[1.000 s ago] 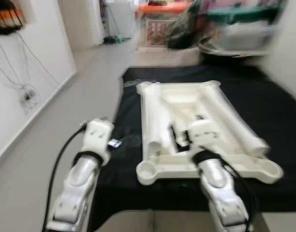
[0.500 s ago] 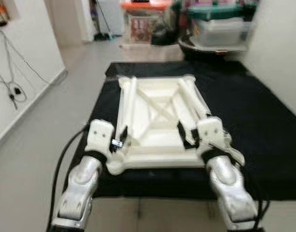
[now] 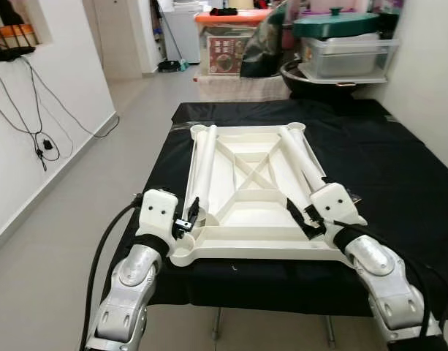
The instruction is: Building children table
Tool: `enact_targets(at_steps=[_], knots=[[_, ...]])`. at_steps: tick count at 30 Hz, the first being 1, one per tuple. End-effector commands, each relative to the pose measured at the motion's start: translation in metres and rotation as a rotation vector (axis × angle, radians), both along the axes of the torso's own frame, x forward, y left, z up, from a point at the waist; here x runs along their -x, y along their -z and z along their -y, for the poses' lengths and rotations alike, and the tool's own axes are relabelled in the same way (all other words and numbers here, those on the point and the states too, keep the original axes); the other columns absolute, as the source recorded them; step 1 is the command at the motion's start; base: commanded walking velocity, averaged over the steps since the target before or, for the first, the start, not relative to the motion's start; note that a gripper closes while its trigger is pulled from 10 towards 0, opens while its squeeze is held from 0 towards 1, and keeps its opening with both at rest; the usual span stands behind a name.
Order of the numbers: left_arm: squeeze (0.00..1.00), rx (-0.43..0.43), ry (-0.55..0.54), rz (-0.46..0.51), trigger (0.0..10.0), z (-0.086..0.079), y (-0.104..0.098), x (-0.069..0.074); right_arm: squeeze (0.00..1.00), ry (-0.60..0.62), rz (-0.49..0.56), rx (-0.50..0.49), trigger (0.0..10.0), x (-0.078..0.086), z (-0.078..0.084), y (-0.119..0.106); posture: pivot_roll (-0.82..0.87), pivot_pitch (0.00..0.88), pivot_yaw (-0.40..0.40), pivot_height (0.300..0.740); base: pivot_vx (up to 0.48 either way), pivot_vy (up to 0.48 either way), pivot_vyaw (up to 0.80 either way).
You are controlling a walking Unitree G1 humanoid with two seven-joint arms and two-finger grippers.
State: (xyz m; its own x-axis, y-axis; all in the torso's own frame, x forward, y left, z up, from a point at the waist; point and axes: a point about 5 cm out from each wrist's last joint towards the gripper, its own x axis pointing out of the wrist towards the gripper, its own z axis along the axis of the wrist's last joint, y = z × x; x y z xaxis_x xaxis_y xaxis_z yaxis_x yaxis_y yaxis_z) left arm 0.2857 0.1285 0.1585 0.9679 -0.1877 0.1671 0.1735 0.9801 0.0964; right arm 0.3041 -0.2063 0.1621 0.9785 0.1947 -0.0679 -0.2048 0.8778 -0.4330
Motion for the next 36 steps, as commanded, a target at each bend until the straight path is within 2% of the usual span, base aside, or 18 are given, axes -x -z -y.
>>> enact_targets(at_steps=[1,2,4,7,10,11,13,15,17,18,19,21,24,31,36], knots=[[0.00,-0.003,-0.006,-0.010,10.0,-0.001,0.002,0.000,0.00,0.033,-0.040,-0.085,10.0,-0.003,0.004,0.002,-0.03,0.000,-0.012,0.740,0.000,0.000,0.00],[0.00,-0.001,-0.007,-0.010,10.0,0.000,0.002,0.000,0.00,0.076,-0.043,-0.135,10.0,-0.009,0.004,0.003,-0.03,0.000,-0.015,0.740,0.000,0.000,0.00],[0.00,0.000,-0.008,-0.010,10.0,0.000,0.002,0.000,0.00,0.103,-0.044,-0.160,10.0,-0.013,0.004,0.003,-0.03,0.000,-0.015,0.740,0.000,0.000,0.00],[0.00,0.001,-0.010,-0.011,10.0,0.000,0.002,0.000,0.00,0.130,-0.043,-0.165,10.0,-0.019,0.004,0.003,-0.02,0.000,-0.016,0.740,0.000,0.000,0.00],[0.00,0.000,-0.012,-0.013,10.0,0.000,0.001,-0.001,0.00,0.184,-0.095,-0.200,10.0,-0.033,0.008,0.010,-0.02,0.000,-0.024,0.740,0.000,0.000,0.00],[0.00,0.000,-0.012,-0.013,10.0,0.000,0.001,-0.001,0.00,0.184,-0.095,-0.200,10.0,-0.033,0.008,0.010,-0.02,0.000,-0.024,0.740,0.000,0.000,0.00],[0.00,-0.001,-0.011,-0.014,10.0,0.000,0.001,-0.001,0.00,0.207,-0.150,-0.208,10.0,-0.037,0.016,0.018,-0.02,0.000,-0.024,0.740,0.000,0.000,0.00],[0.00,-0.002,-0.011,-0.014,10.0,0.000,0.001,-0.001,0.00,0.213,-0.160,-0.206,10.0,-0.037,0.019,0.020,-0.02,0.000,-0.024,0.740,0.000,0.000,0.00],[0.00,-0.002,-0.019,-0.011,10.0,-0.001,0.000,-0.002,0.00,0.259,-0.206,-0.168,10.0,-0.037,0.036,0.027,-0.01,0.000,-0.037,0.740,0.000,0.000,0.00],[0.00,-0.002,-0.019,-0.011,10.0,-0.001,0.000,-0.002,0.00,0.259,-0.206,-0.168,10.0,-0.037,0.036,0.027,-0.01,0.000,-0.037,0.740,0.000,0.000,0.00],[0.00,-0.002,-0.022,-0.010,10.0,-0.002,-0.001,-0.003,0.00,0.283,-0.222,-0.161,10.0,-0.036,0.043,0.030,-0.01,0.000,-0.037,0.740,0.000,0.000,0.00],[0.00,-0.002,-0.022,-0.010,10.0,-0.002,-0.001,-0.003,0.00,0.283,-0.222,-0.161,10.0,-0.036,0.043,0.030,-0.01,0.000,-0.037,0.740,0.000,0.000,0.00],[0.00,0.000,-0.021,-0.011,10.0,-0.001,-0.001,-0.003,0.00,0.353,-0.221,-0.176,10.0,-0.034,0.062,0.030,-0.02,0.000,-0.029,0.740,0.000,0.000,0.00],[0.00,0.000,-0.007,-0.017,10.0,0.002,0.000,-0.002,0.00,0.355,-0.216,-0.204,10.0,-0.032,0.063,0.031,-0.03,0.000,-0.018,0.740,0.000,0.000,0.00],[0.00,-0.002,-0.006,-0.022,10.0,0.001,0.001,-0.002,0.00,0.309,-0.264,-0.226,10.0,-0.030,0.052,0.043,-0.02,0.000,-0.025,0.740,0.000,0.000,0.00]])
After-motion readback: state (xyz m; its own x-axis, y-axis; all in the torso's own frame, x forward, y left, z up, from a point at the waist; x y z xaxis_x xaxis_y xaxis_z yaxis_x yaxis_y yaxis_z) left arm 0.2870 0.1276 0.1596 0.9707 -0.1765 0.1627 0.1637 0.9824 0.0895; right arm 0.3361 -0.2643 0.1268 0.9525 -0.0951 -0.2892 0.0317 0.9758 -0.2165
